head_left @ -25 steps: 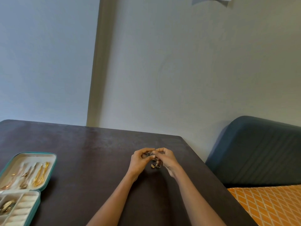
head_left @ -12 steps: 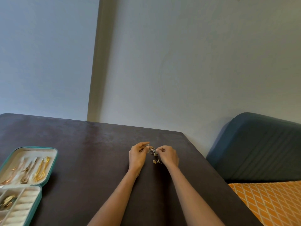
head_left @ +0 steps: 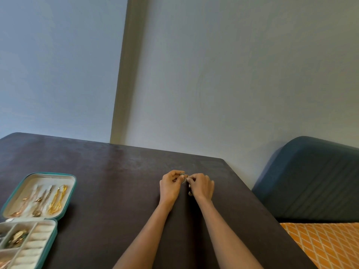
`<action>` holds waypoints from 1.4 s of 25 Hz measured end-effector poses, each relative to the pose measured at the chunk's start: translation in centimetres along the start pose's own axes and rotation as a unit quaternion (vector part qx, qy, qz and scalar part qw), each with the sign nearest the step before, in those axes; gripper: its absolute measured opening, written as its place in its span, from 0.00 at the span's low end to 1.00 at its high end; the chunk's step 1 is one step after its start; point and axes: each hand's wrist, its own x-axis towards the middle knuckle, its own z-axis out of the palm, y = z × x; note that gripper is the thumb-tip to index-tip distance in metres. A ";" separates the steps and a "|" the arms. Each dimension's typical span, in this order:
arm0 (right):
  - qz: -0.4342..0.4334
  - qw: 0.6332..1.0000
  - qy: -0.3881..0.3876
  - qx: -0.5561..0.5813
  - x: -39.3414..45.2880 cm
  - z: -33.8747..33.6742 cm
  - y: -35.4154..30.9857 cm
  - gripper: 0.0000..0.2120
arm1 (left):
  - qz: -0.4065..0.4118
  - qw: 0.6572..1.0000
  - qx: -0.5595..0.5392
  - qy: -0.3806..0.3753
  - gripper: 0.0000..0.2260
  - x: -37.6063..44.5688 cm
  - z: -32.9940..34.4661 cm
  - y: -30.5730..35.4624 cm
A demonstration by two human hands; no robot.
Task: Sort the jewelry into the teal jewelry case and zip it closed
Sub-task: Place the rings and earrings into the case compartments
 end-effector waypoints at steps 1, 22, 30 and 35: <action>0.010 1.000 0.004 0.023 0.0 -0.2 0.1 0.09 | 0.000 1.000 0.001 0.001 0.06 0.0 0.0 0.0; 0.125 0.735 -0.142 0.651 -7.3 -7.6 -4.8 0.07 | -0.137 0.973 -0.160 -0.097 0.08 -3.0 -9.8 7.0; 0.066 0.768 -0.155 0.618 -11.8 -8.9 -9.9 0.11 | -0.139 0.976 -0.123 -0.113 0.09 -6.4 -16.2 9.6; 0.038 0.748 -0.180 0.638 -14.5 -8.8 -13.5 0.10 | -0.140 0.973 -0.143 -0.114 0.12 -8.1 -20.0 10.9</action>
